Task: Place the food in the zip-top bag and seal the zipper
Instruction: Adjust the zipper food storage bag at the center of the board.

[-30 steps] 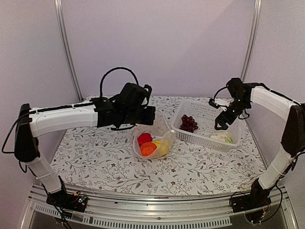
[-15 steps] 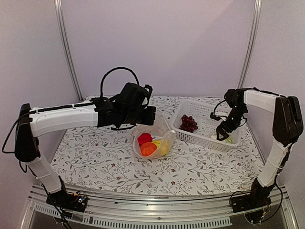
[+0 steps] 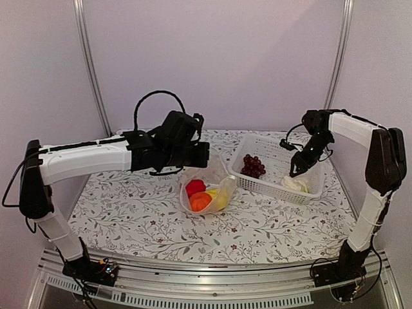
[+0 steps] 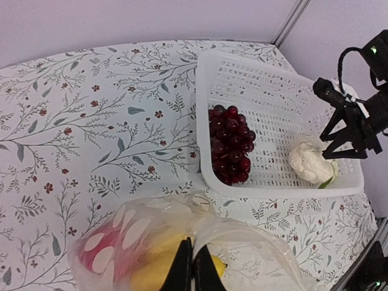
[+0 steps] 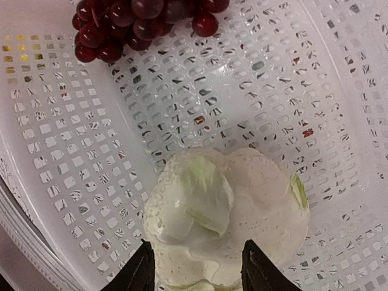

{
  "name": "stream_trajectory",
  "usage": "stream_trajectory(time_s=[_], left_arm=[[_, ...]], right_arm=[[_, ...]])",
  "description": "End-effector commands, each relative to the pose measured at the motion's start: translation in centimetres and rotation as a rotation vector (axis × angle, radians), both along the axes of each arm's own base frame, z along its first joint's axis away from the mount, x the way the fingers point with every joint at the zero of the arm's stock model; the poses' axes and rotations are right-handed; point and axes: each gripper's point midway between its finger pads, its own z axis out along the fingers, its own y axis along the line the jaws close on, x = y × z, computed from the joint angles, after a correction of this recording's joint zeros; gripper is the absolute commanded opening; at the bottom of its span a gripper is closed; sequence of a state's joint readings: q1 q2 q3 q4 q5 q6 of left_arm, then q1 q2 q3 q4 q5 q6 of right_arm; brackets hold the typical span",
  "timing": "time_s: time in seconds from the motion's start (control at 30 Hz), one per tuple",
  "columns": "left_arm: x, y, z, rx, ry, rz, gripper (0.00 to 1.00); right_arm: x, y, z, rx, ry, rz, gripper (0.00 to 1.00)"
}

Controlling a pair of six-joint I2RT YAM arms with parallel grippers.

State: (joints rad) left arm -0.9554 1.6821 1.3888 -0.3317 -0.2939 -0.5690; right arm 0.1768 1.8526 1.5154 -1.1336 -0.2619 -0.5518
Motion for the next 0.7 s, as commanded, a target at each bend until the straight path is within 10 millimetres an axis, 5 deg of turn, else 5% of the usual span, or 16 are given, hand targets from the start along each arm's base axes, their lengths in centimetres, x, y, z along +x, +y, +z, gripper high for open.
stream_trajectory(time_s=[0.0,0.13,0.23,0.5,0.67], left_arm=[[-0.1,2.5,3.5,-0.092,-0.023,0.133,0.00],[-1.1,4.3,6.1,-0.173,-0.055,0.208,0.00],[-2.0,4.6,6.9,-0.175,-0.069,0.246,0.00],[-2.0,1.1,1.0,-0.092,0.072,0.229,0.00],[-1.4,-0.3,-0.5,-0.037,0.090,0.198,0.00]], right_arm=[[1.0,2.1,3.6,0.119,-0.067,0.011,0.47],[1.5,2.7,5.5,0.155,-0.125,0.024,0.47],[1.3,2.3,5.4,0.133,-0.149,0.039,0.56],[-2.6,-0.1,2.0,-0.014,-0.110,0.129,0.60],[-4.0,0.0,0.4,-0.007,-0.072,0.131,0.60]])
